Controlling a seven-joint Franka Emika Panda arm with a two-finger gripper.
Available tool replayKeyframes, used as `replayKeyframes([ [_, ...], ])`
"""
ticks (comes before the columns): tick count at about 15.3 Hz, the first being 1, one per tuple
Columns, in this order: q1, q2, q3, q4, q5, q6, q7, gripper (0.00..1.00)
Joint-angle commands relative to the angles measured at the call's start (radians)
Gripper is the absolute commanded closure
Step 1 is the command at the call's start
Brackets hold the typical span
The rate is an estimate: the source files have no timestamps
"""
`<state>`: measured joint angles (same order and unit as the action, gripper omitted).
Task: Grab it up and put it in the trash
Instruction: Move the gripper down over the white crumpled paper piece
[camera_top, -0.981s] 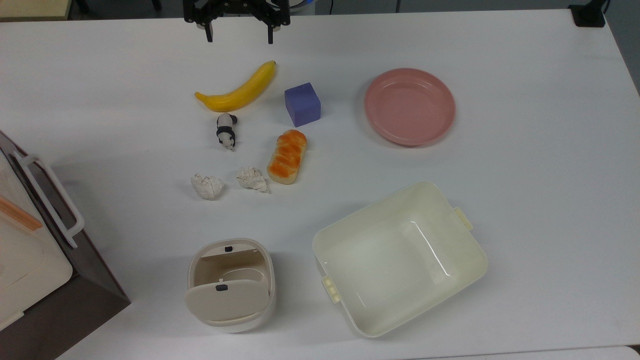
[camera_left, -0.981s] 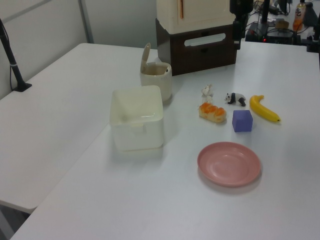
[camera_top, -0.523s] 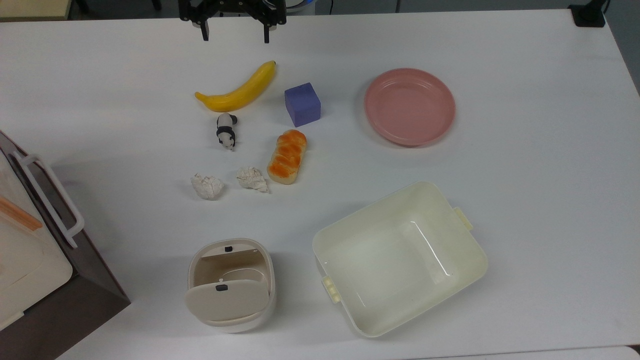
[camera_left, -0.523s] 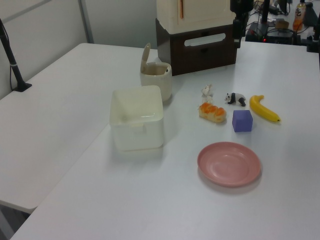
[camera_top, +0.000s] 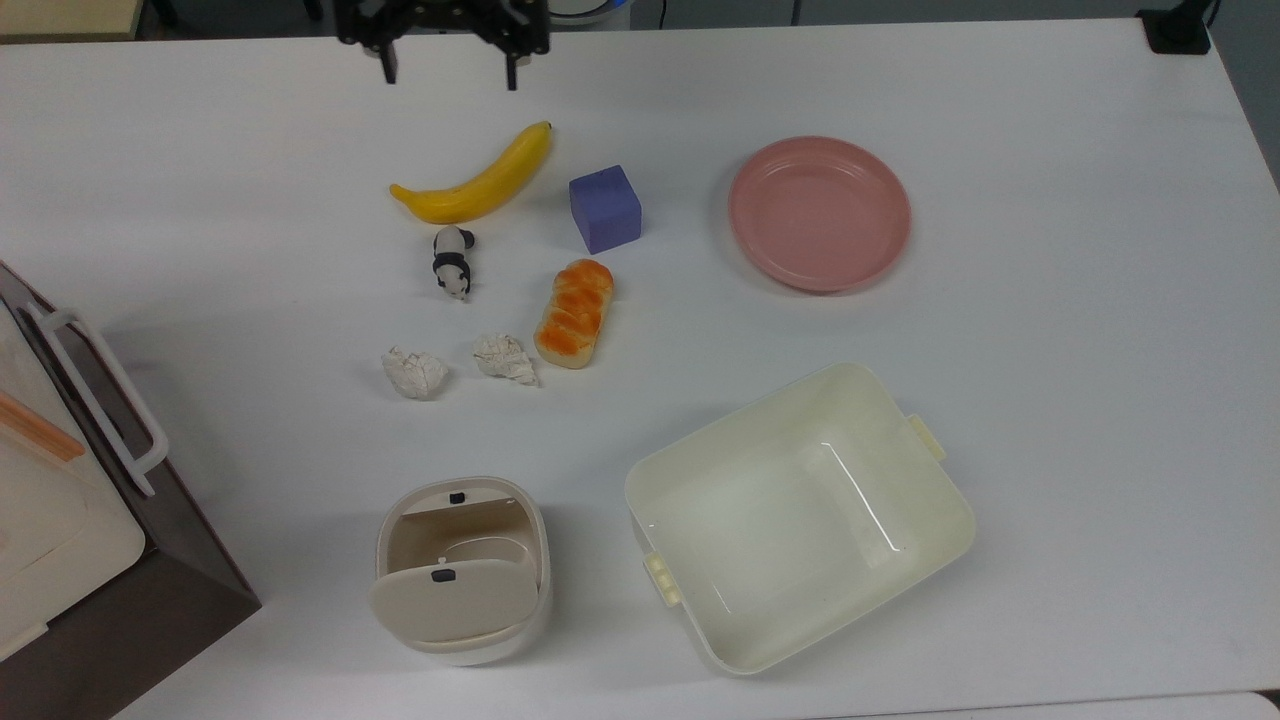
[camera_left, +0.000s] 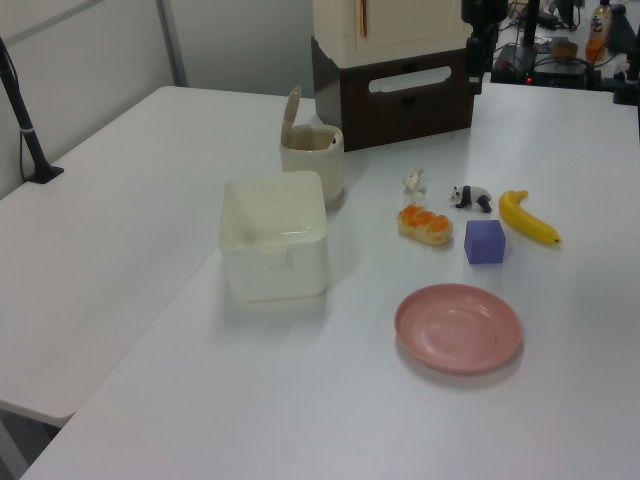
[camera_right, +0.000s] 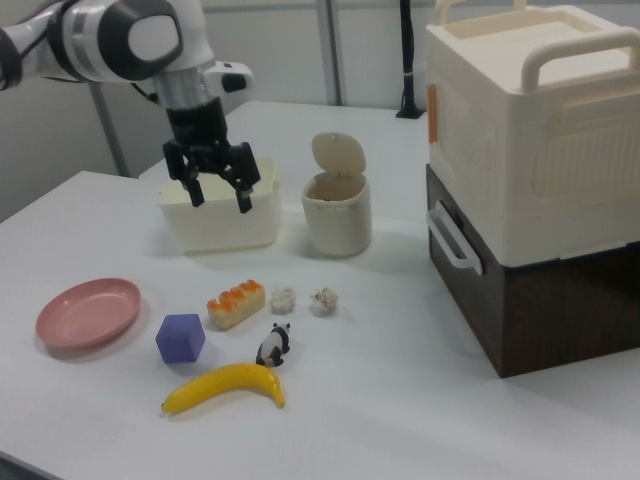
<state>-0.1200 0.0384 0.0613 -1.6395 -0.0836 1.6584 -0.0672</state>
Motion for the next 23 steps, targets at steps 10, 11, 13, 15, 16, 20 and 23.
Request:
replayKeyframes([
  [10, -0.098, 0.274, -0.009, 0.055, 0.01, 0.305, -0.111, 0.0],
  [11, -0.098, 0.3, -0.009, 0.055, 0.011, 0.335, -0.111, 0.0],
  [13, -0.096, 0.352, -0.008, 0.055, 0.012, 0.397, -0.111, 0.0],
  [15, -0.096, 0.399, -0.006, 0.055, 0.012, 0.458, -0.111, 0.0],
  [16, -0.093, 0.422, -0.005, 0.055, 0.01, 0.49, -0.109, 0.0],
  [20, -0.076, 0.486, 0.0, 0.053, 0.008, 0.59, -0.1, 0.0],
  [23, -0.066, 0.506, -0.001, 0.052, -0.007, 0.597, -0.1, 0.0],
])
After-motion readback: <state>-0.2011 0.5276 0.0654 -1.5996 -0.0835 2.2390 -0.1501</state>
